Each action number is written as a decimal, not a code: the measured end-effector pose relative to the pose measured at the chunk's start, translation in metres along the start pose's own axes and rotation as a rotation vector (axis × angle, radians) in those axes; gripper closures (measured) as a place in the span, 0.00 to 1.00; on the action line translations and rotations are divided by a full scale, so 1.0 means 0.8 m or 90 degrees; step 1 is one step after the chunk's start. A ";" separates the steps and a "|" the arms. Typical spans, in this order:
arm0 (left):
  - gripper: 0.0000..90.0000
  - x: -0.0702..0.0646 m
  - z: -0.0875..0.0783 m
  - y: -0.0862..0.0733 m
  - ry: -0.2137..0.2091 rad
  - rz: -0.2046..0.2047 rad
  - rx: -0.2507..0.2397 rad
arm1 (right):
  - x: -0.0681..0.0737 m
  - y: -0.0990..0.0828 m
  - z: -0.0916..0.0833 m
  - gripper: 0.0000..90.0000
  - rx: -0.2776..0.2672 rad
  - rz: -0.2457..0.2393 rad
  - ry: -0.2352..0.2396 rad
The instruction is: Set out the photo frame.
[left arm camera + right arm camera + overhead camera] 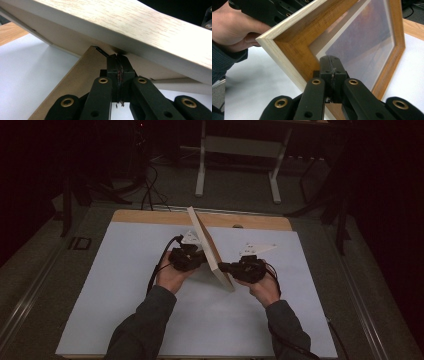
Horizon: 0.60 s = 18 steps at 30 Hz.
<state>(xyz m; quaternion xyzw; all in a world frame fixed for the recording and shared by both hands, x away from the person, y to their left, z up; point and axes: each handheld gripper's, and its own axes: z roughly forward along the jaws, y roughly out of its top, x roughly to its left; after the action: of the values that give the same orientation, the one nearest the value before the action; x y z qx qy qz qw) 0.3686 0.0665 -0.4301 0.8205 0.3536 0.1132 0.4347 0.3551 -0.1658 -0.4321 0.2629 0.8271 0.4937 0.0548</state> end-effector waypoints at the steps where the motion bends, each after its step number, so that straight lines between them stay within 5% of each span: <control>1: 1.00 0.001 0.000 0.000 -0.001 0.000 0.001 | 0.001 0.000 0.001 1.00 0.001 -0.002 0.000; 18: 1.00 0.013 -0.002 -0.005 -0.017 -0.014 -0.015 | 0.013 0.007 0.014 1.00 0.004 -0.018 0.021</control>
<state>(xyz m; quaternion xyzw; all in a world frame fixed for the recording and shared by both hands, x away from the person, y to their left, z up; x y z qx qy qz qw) 0.3736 0.0765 -0.4335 0.8128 0.3551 0.1017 0.4504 0.3525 -0.1499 -0.4309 0.2433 0.8331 0.4945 0.0470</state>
